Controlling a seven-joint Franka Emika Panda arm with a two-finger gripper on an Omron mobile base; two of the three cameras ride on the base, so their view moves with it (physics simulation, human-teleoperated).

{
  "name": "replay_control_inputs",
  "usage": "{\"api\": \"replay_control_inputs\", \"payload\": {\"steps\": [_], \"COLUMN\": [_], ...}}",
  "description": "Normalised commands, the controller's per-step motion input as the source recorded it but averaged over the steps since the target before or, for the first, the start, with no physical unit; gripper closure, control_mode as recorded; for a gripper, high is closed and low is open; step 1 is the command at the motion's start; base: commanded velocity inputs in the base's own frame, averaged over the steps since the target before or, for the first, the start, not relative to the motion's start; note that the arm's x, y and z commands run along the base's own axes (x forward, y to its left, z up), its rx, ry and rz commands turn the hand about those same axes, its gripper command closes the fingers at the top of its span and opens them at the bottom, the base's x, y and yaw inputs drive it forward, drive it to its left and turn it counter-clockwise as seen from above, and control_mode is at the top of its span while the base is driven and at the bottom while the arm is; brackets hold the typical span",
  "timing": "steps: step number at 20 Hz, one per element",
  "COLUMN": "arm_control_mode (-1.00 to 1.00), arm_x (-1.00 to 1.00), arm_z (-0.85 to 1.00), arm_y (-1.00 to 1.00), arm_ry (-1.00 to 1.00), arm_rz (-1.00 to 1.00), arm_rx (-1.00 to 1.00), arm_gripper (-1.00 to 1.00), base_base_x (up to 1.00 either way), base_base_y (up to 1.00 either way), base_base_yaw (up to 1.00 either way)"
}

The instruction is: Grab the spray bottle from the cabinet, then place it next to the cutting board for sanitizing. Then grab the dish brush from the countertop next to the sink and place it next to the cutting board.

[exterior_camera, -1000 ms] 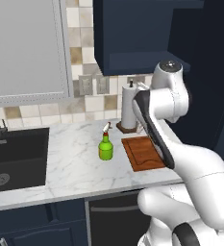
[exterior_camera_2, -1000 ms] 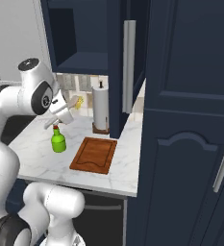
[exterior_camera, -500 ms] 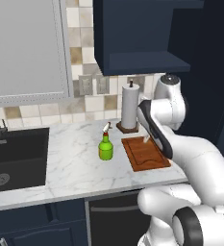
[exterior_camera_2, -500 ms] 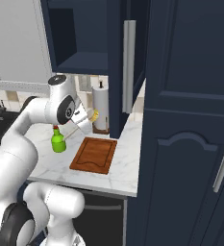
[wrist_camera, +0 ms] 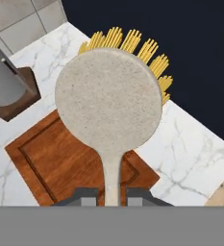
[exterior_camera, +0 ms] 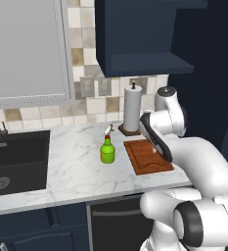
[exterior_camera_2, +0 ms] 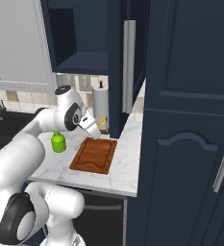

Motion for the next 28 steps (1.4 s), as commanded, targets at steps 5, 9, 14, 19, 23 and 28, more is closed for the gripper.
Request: {"api": "replay_control_inputs", "payload": {"steps": [5, 9, 14, 19, 23, 28], "arm_control_mode": [-1.00, -1.00, -1.00, -1.00, -1.00, -1.00], "arm_x": [0.01, 0.00, 0.01, 0.00, 0.00, 0.18], "arm_z": [-0.10, -0.08, -0.12, -0.14, -0.26, -0.34], "arm_y": [-0.26, -0.43, -0.26, -0.17, -0.39, -0.35], "arm_ry": [0.02, 0.15, 0.19, 0.02, 0.00, 0.03], "arm_rz": [0.01, 0.06, 0.13, 0.15, 0.17, 0.19], "arm_rx": [-0.12, -0.04, -0.05, -0.09, -0.07, 0.00], "arm_gripper": [1.00, 1.00, 1.00, 1.00, 1.00, 1.00], "base_base_x": [0.00, 0.00, 0.00, 0.00, 0.00, 0.00], "base_base_y": [0.00, 0.00, 0.00, 0.00, 0.00, 0.00], "base_base_yaw": [0.00, 0.00, 0.00, 0.00, 0.00, 0.00]}}
